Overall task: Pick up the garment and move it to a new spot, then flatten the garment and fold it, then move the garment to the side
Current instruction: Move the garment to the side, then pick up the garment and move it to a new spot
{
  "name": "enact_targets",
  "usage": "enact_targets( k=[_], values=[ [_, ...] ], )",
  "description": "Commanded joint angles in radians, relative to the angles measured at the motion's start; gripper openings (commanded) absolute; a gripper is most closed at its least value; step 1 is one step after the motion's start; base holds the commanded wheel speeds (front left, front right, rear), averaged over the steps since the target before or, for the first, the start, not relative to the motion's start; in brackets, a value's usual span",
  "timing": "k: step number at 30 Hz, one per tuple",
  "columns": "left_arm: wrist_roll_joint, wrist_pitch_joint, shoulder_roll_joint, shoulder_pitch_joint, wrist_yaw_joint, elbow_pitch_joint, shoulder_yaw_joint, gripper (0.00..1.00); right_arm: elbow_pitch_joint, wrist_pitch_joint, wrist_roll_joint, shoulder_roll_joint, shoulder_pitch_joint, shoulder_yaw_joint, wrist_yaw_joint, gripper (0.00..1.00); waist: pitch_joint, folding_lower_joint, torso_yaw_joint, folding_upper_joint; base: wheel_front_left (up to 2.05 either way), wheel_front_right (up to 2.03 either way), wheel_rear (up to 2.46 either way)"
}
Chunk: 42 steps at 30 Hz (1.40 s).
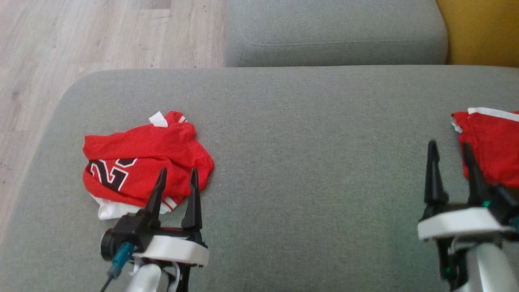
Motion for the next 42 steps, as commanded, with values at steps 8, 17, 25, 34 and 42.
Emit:
enact_targets(
  k=[8, 17, 25, 34, 42],
  values=[
    [0.001, -0.010, 0.004, -0.009, 0.010, -0.038, 0.029, 1.00, 0.037, -0.057, 0.054, 0.000, 0.050, 0.075, 0.007, 1.00, -0.004, 0.0001, -0.009, 0.0000, 0.00, 0.00, 0.00],
    [0.006, -0.010, 0.004, -0.012, 0.013, -0.044, 0.028, 1.00, 0.068, -0.069, 0.067, 0.000, 0.037, 0.086, 0.007, 1.00, -0.005, 0.0001, -0.016, 0.0000, 0.00, 0.00, 0.00],
    [0.011, -0.010, 0.004, -0.011, 0.012, -0.042, 0.031, 1.00, 0.074, -0.073, 0.075, 0.000, 0.041, 0.087, 0.007, 1.00, -0.012, 0.0001, 0.004, 0.0000, 0.00, 0.00, 0.00],
    [0.024, -0.010, 0.004, -0.009, 0.011, -0.035, 0.040, 1.00, 0.058, -0.074, 0.085, 0.000, 0.054, 0.128, 0.007, 1.00, -0.020, 0.0001, 0.094, 0.0000, 0.00, 0.00, 0.00],
    [0.042, -0.010, 0.004, -0.008, 0.003, -0.027, 0.049, 1.00, 0.052, -0.074, 0.103, 0.000, 0.078, 0.172, 0.007, 1.00, -0.028, 0.0001, 0.211, 0.0000, 0.00, 0.00, 0.00]
  ],
)
